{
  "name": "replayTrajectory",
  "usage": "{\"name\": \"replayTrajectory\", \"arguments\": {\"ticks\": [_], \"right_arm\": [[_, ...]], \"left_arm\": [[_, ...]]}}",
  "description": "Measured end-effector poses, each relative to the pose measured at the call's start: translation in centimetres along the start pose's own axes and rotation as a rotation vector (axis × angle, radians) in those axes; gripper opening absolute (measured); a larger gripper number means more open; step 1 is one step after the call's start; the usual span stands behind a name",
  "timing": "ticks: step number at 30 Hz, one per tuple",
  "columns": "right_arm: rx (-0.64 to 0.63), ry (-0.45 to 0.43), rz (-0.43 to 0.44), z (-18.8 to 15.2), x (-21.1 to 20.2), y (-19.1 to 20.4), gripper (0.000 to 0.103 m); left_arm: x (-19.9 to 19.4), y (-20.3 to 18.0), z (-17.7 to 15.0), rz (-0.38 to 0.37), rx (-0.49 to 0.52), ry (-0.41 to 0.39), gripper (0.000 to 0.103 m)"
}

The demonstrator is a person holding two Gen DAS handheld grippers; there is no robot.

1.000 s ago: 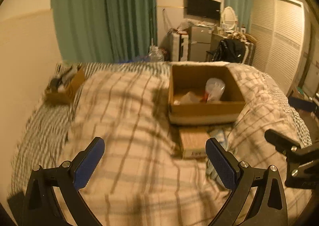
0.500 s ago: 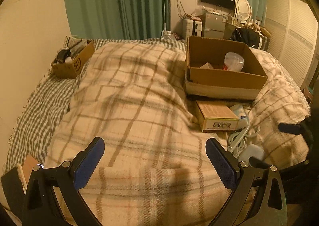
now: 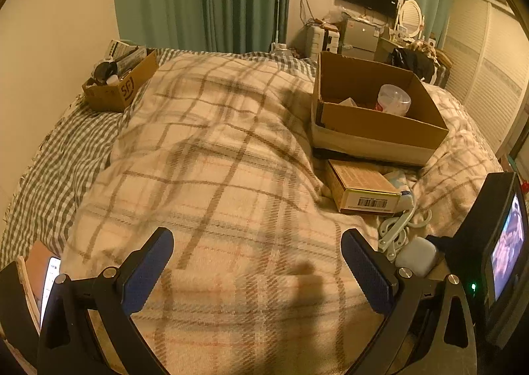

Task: Organize objects
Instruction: 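Move both grippers back toward the remaining items beside the box, then grasp the light-blue case with the right gripper while the left gripper grasps the small cardboard box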

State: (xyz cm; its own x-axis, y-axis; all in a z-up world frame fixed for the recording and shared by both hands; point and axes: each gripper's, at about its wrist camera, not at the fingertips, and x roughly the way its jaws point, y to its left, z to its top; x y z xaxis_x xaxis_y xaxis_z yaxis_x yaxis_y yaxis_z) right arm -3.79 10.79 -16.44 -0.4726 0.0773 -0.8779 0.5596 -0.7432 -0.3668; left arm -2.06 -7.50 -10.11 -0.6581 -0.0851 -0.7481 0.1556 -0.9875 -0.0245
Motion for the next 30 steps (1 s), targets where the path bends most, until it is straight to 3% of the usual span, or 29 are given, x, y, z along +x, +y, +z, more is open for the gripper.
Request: {"name": "replayTrajectory", "arguments": {"ticks": [9,16,23,30], "right_arm": [[0.109,-0.14,0.058,0.1,-5.1,-3.1,0.05],[0.167,-0.233,0.011,2.0,-8.3,-7.3,0.05],[0.226,-0.269,-0.018,2.5,-7.7,-11.8,0.05],[0.252,-0.257,0.026,2.3,-5.1,-13.7,0.05]], "left_arm": [[-0.5,-1.1,0.6,0.016,0.015,-0.022,0.103],[0.5,-4.8,2.6,-0.031,0.077,-0.017,0.103],[3.5,-9.0,3.6,-0.056,0.162,0.04,0.103],[7.1,-11.7,3.5,-0.075,0.195,0.134,0.103]]}}
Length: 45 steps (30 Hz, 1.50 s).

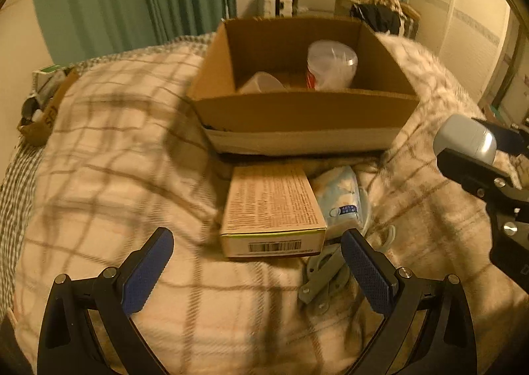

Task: Organize objects
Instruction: 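Grasp the light-blue case with the right gripper while the left gripper grasps the small cardboard box, then drop the small box and light-blue case into the cardboard box with both grippers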

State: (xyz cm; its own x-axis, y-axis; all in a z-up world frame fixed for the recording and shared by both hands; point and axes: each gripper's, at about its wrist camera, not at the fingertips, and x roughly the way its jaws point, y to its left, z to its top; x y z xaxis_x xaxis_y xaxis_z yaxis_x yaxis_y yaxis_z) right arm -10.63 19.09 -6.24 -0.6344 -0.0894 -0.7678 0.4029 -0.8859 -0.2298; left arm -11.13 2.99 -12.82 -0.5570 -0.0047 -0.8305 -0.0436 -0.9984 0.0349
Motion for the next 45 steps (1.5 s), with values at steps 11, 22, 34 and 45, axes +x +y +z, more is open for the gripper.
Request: {"name": "replayTrajectory", "arguments": {"ticks": [11,22,34,45], "right_arm": [[0.023,0.031,0.066,-0.9,2.4,-0.7,0.05],[0.013,0.004,0.024,-0.9,-0.5,-0.1,0.05],[-0.021,-0.099,-0.035,0.6,-8.6,1.3,0.05],[0.013,-0.172,-0.053,8.2,-11.6,-0.9,0.05]], "left_arm": [[4.0,-0.3,0.8,-0.025,-0.015,0.053,0.087],[1.2,0.5,-0.2,-0.102,-0.054,0.044,0.075],[-8.4,2.1,0.5,-0.139,-0.071,-0.136,0.074],[-14.1,4.3,7.9,-0.109,-0.055,-0.313,0.074]]}}
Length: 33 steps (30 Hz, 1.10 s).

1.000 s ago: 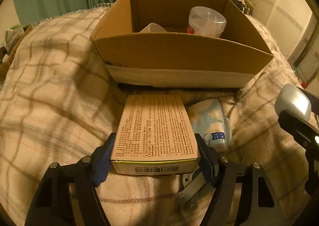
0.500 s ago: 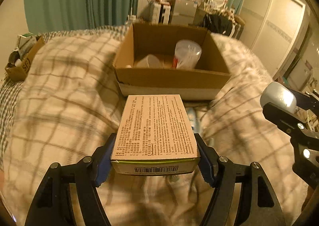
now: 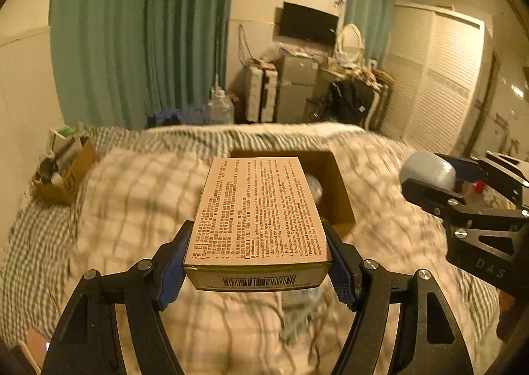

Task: Organize objects
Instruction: 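Drop the small box and light-blue case into the cardboard box with both grippers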

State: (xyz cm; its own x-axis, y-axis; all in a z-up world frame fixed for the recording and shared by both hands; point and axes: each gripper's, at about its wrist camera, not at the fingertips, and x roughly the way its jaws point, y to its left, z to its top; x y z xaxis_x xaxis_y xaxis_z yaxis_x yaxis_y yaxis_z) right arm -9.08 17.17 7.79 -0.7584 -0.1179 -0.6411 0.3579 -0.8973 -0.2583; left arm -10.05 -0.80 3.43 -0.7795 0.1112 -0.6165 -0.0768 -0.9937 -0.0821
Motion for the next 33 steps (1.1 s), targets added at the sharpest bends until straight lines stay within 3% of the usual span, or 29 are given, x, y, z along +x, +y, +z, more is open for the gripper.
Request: {"name": "replayTrajectory", "arguments": {"ticks": [8,20,27,33], "right_arm": [[0.066,0.022,0.004,5.4,6.3,-2.3,0.05],[0.109,0.158,0.046,4.1,20.7,-3.9,0.05],[0.168,0.187,0.065,3.4,25.3,-5.1,0.05],[0.194,0.172,0.072,3.6,25.1,-5.3,0.05]], "left_arm": [[6.3,0.4,4.6,0.042,0.022,-0.021,0.075],[18.2,1.3,2.2,-0.032,-0.021,0.123,0.075],[20.1,0.1,2.0,-0.027,0.033,0.099,0.075],[19.5,-0.6,2.3,-0.038,0.08,0.075,0.08]]}}
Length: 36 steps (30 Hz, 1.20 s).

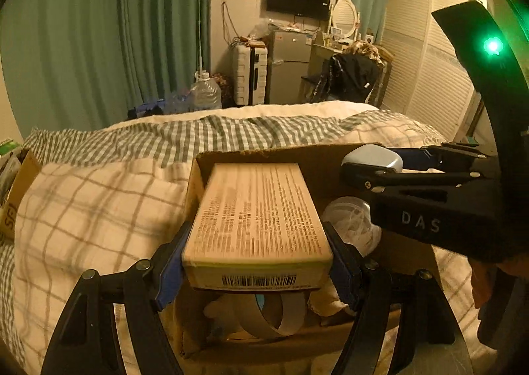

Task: Organize objects
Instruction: 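Drop the small box and light-blue case into the cardboard box with both grippers, then move both grippers toward the scissors and tube beside the box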

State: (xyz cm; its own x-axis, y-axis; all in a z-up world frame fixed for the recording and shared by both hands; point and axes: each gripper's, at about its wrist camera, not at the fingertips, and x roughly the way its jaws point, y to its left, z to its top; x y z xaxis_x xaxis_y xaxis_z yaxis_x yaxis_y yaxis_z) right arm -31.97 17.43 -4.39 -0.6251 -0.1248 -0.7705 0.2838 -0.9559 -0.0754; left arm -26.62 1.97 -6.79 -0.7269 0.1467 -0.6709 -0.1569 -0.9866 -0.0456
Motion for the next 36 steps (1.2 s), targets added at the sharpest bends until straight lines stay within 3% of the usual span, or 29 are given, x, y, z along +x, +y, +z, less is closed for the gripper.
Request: {"name": "replayTrajectory", "arguments": {"ticks": [1,3,12,16,21,28,33,36], "right_arm": [[0.008,-0.005,-0.002,0.1,-0.6,-0.1,0.051],[0.014,-0.036,-0.029,0.1,-2.4,-0.4,0.064],[-0.026,-0.178,-0.084,-0.5,-16.6,0.3,0.072],[-0.059,-0.234,-0.09,-2.2,-22.8,1.6,0.076],[-0.111,-0.266,-0.096,-5.7,-27.5,4.0,0.078],[-0.159,-0.233,-0.085,-11.4,-27.7,6.8,0.08],[-0.131,-0.161,-0.067,-15.3,-23.7,7.9,0.08],[-0.119,-0.088,-0.047,-16.8,-20.3,7.8,0.08]], "left_arm": [[-0.4,-0.1,0.0,0.006,0.007,-0.005,0.084],[-1.9,-0.2,0.1,0.033,0.017,-0.015,0.097],[-11.9,0.3,0.0,0.047,-0.011,-0.088,0.103],[-17.2,0.5,-0.8,0.097,-0.054,-0.146,0.103],[-21.2,1.5,-2.5,0.089,-0.117,-0.147,0.103],[-23.5,1.8,-7.1,0.115,-0.133,-0.146,0.103],[-20.7,1.7,-10.8,0.18,-0.123,-0.092,0.103],[-17.7,1.9,-12.7,0.157,-0.143,-0.02,0.103]]}}
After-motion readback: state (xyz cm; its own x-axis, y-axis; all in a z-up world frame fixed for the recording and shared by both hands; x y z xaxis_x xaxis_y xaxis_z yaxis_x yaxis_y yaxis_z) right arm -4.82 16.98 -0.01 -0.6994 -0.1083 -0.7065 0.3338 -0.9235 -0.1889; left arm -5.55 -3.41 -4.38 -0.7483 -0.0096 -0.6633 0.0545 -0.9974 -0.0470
